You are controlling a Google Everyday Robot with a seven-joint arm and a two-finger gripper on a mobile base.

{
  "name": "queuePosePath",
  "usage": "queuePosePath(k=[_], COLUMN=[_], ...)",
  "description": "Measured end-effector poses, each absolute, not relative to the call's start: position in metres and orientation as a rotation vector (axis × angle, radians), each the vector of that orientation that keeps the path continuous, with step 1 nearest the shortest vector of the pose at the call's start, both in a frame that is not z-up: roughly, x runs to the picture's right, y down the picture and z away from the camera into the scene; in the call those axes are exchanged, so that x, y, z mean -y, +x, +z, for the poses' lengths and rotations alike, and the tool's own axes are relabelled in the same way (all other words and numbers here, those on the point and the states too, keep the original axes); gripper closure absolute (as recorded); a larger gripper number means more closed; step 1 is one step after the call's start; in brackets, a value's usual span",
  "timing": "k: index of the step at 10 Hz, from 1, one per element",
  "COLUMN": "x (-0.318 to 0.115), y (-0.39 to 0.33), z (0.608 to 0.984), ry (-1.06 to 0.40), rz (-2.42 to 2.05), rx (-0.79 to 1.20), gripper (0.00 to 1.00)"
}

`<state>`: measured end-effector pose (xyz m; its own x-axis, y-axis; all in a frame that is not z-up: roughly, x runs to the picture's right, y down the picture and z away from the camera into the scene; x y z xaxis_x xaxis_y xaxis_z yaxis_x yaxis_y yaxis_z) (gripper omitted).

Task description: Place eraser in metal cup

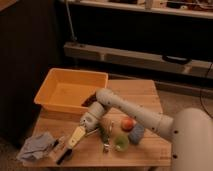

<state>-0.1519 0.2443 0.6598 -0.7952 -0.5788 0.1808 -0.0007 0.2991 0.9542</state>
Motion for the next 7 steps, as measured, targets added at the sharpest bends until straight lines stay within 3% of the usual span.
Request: queuePosePath(k=[7], x=[-0.2430], y=[-0.1512], z=[0.6580], ry=[0.448], rz=[-1.640], rx=[1.997], gripper=[0.20])
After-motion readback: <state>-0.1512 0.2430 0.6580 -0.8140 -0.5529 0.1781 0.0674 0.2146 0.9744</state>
